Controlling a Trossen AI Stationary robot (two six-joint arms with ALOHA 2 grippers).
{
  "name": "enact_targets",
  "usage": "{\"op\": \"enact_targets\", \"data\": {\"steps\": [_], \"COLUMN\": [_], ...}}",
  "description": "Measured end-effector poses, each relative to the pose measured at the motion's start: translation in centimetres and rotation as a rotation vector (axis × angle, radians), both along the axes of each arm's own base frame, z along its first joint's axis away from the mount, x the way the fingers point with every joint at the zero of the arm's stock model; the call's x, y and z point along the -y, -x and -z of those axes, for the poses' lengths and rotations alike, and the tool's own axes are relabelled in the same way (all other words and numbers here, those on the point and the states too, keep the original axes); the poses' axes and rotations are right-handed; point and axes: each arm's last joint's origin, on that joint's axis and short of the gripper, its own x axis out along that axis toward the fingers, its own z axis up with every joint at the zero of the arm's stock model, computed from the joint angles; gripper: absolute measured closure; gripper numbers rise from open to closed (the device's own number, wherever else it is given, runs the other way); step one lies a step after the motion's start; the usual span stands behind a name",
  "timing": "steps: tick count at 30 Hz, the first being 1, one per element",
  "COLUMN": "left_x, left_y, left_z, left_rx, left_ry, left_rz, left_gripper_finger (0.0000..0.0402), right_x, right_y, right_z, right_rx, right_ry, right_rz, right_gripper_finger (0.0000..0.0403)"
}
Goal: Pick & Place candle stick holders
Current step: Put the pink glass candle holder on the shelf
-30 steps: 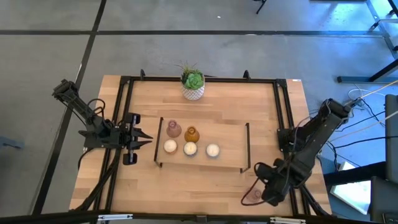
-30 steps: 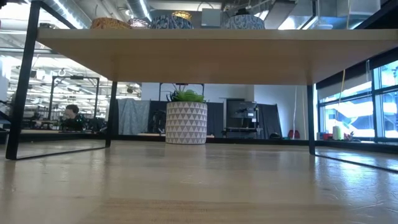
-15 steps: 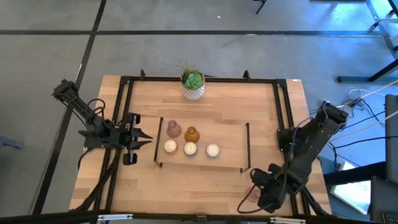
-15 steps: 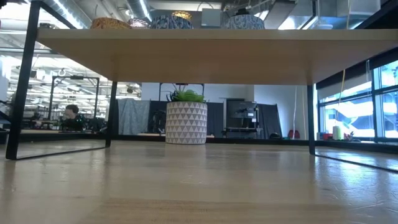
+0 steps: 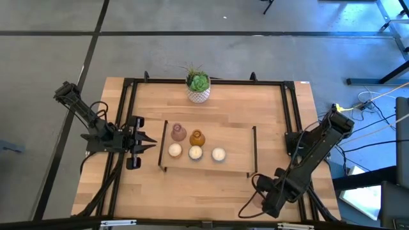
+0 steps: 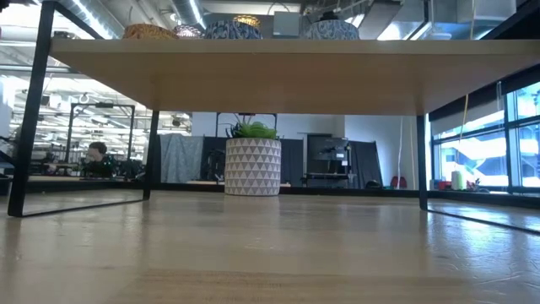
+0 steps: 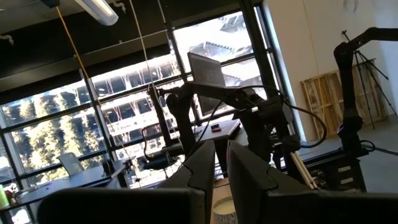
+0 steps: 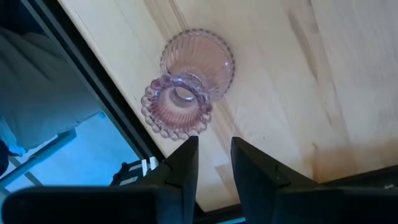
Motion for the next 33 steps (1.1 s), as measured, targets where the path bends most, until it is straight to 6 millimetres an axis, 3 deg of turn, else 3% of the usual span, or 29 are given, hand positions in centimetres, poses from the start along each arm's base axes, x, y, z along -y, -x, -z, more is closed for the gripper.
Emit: {"op": "enact_targets", "data": {"steps": [23,33], "left_x": [0.0,0.0], "left_y": [0.0,0.0], "left_z": [0.0,0.0], "left_rx": [0.000,0.000], "left_ry": [0.000,0.000], "left_rz": [0.000,0.000], "left_gripper_finger": [0.0365,0.0365], "right_x": [0.0,-0.7], "right_y": [-1.0,-1.5], "right_z": [-0.5,1.0], "right_rx": [0.099,0.050], "right_ry": [0.007,0.006], "right_rz": [-0.016,-0.041], "right_gripper_finger": [0.0306,0.0306]}}
